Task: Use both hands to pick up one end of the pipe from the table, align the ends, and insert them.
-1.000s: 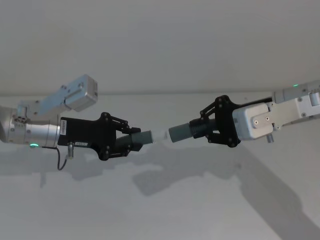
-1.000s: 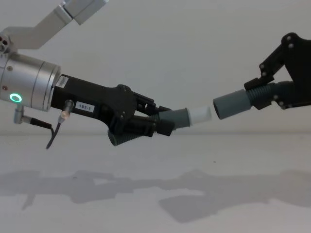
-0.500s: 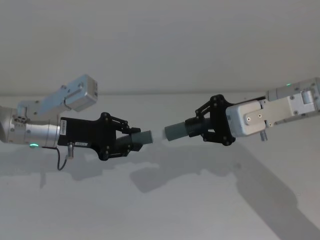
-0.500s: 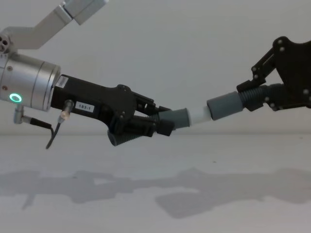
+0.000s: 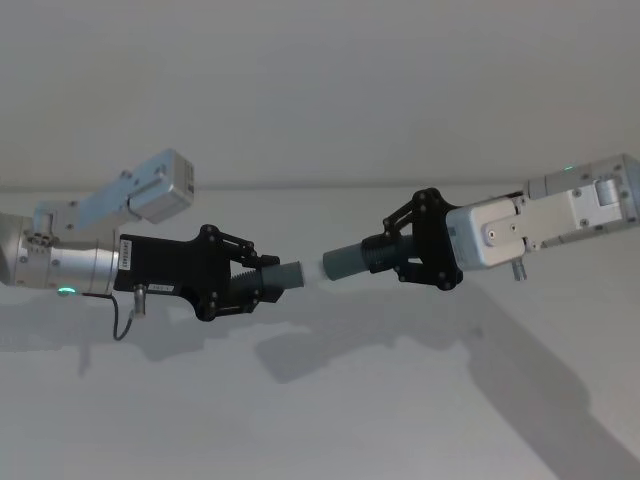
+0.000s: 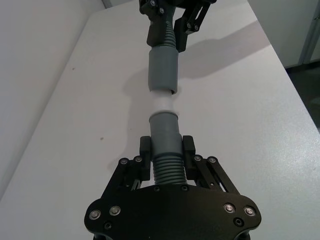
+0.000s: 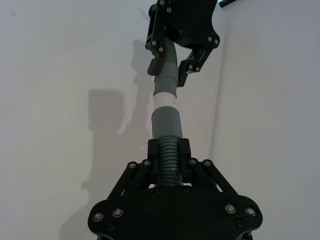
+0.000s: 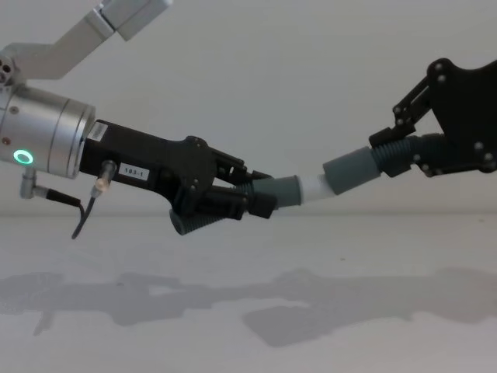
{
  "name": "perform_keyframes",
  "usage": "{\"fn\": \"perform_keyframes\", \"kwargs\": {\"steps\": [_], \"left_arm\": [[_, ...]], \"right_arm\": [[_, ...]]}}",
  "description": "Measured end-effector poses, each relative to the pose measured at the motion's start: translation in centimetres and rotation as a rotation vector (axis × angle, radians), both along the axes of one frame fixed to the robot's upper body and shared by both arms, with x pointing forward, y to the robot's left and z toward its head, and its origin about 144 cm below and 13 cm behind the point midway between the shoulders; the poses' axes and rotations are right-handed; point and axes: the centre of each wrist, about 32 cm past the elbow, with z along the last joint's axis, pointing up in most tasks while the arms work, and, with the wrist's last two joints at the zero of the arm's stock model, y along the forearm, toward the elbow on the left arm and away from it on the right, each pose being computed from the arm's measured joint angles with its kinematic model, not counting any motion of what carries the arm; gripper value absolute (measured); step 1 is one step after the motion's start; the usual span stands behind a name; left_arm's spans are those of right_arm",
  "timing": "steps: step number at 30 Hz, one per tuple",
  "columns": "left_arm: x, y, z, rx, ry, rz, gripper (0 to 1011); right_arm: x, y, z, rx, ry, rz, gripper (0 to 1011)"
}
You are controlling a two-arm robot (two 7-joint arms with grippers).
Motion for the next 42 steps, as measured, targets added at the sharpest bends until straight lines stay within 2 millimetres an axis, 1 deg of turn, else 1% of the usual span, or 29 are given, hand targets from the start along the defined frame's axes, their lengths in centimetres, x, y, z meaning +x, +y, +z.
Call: {"fn": "perform_keyframes", "kwargs": {"steps": [16,42], "left_arm": [[0.00,-0.08,0.00,-0.001,0.000,-0.002,336],[0.00,-0.08,0.01,-0.002,0.000,-0.002,336]], "right_arm": [[-0.04,0.65,-0.13,0.020,0.025,0.003,214],[-0.09,0.90,-0.21,0.024,0.037,0.000,214]]}}
